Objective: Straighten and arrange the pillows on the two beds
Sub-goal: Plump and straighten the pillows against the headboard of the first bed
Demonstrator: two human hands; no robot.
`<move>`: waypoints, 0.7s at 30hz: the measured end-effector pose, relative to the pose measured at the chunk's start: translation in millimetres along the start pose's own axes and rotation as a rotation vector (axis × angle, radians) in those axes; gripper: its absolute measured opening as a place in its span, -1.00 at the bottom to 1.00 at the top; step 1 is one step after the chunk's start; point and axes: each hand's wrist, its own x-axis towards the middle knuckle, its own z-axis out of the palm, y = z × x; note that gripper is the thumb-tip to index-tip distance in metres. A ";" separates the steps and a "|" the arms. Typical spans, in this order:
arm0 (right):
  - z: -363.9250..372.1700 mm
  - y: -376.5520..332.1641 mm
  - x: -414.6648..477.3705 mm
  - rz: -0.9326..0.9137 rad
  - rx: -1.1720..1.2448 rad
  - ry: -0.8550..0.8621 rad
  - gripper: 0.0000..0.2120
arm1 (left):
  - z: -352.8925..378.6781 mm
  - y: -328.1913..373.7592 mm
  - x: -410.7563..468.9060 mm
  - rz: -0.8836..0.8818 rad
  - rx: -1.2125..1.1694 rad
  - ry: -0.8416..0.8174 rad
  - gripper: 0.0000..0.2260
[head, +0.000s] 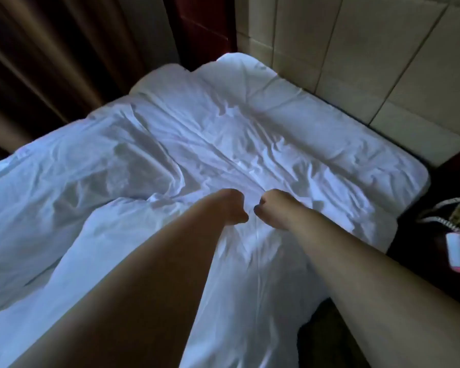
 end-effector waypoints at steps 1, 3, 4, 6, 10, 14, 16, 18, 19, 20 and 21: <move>10.6 1.3 9.1 -0.003 -0.039 -0.039 -0.75 | 7.0 0.3 11.5 0.010 -0.007 -0.057 -0.74; 33.8 13.8 33.9 -0.024 -0.072 -0.083 -0.79 | 20.1 7.4 31.0 0.031 -0.054 -0.104 -0.77; 45.1 19.5 38.1 -0.012 -0.089 -0.128 -0.80 | 25.8 11.8 37.3 0.022 -0.085 -0.126 -0.74; 61.1 34.5 43.0 0.027 -0.061 -0.131 -0.70 | 39.2 20.6 52.3 0.028 -0.138 -0.149 -0.59; 78.5 70.0 48.9 0.177 0.071 -0.020 -0.65 | 65.4 39.2 79.0 0.065 -0.076 -0.154 -0.34; 100.9 93.1 53.2 0.478 0.166 0.034 -0.39 | 87.3 58.0 101.2 0.116 0.114 -0.103 -0.10; 112.5 98.0 55.2 0.580 0.283 -0.006 -0.10 | 92.0 60.8 107.2 0.054 0.173 -0.122 -0.11; 126.2 103.1 57.2 0.639 0.412 -0.062 0.12 | 95.3 60.8 109.5 -0.023 0.195 -0.132 -0.31; 132.2 105.2 57.9 0.657 0.498 -0.074 0.12 | 95.9 59.4 109.4 -0.039 0.200 -0.148 -0.43; 137.1 108.0 57.4 0.658 0.568 -0.057 0.00 | 95.3 56.6 109.8 -0.039 0.199 -0.173 -0.51; 141.4 110.6 56.3 0.623 0.597 0.002 -0.25 | 92.3 52.5 110.2 -0.033 0.188 -0.195 -0.56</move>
